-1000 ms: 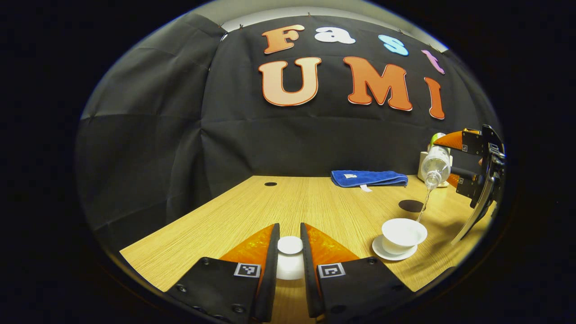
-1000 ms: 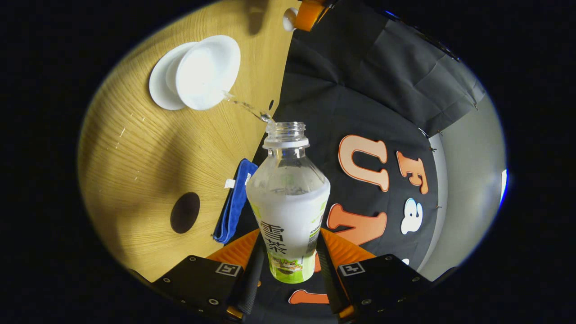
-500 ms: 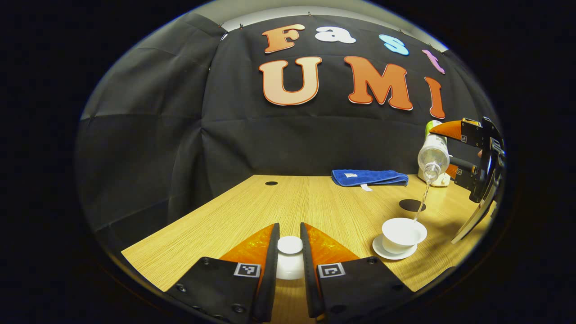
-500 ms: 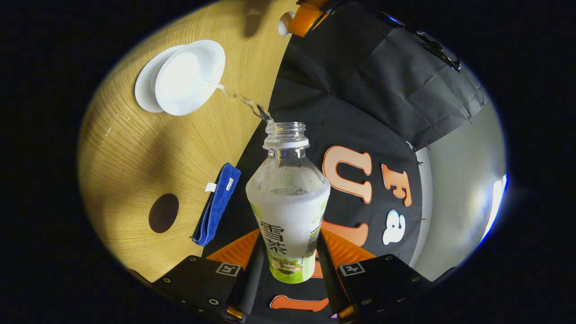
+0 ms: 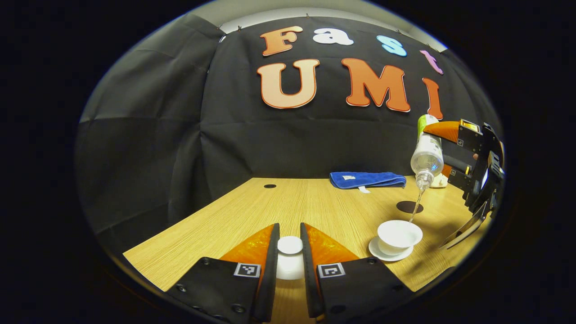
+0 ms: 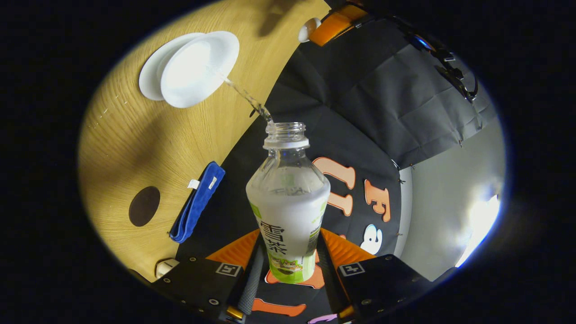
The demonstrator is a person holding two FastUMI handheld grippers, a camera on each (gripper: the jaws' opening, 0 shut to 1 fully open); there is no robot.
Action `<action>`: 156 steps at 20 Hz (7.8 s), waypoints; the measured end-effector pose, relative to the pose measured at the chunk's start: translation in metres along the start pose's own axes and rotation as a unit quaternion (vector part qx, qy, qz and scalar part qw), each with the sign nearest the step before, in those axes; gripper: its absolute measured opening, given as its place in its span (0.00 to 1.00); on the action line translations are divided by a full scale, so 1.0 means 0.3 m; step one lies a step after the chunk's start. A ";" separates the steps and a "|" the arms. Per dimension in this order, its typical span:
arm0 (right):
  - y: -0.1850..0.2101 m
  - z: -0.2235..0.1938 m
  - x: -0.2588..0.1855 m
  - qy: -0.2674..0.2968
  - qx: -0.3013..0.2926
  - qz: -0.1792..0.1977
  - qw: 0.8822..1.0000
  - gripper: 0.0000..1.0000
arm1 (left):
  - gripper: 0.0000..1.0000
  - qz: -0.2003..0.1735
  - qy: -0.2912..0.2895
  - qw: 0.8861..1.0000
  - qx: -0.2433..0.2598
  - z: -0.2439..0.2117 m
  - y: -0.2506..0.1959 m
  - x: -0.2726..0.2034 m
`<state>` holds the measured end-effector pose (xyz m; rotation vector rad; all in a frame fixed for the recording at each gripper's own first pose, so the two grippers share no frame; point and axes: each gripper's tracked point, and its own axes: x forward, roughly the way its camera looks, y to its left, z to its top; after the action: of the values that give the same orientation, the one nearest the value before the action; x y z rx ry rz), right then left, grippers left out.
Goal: Open the teacup lid with one hand, grasp the water bottle and pour water into the teacup with the other hand; after pouring, place the water bottle on the coaster and then close the teacup lid.
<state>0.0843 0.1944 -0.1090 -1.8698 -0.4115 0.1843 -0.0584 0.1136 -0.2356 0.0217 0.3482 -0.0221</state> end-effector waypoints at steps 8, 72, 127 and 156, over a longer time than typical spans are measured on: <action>0.004 0.009 -0.013 -0.011 0.000 -0.013 1.000 0.64 | 0.33 0.001 -0.001 1.000 0.006 0.014 -0.020 -0.005; 0.583 -0.182 0.037 0.187 0.828 0.179 0.497 0.91 | 0.33 -0.118 0.001 0.992 -0.046 0.101 -0.552 0.093; -0.069 -0.587 -0.388 0.190 0.821 -0.029 0.537 0.95 | 0.97 -0.049 -0.162 0.985 -0.029 0.735 -0.527 0.016; 0.028 -0.550 -0.392 0.222 0.809 -0.027 0.544 0.96 | 0.95 -0.045 -0.158 0.986 -0.012 0.639 -0.560 0.033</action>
<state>0.0309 0.0026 -0.0709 0.0318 0.1477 -0.0162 0.0120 -0.0593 -0.0618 -0.0213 0.0327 -0.1099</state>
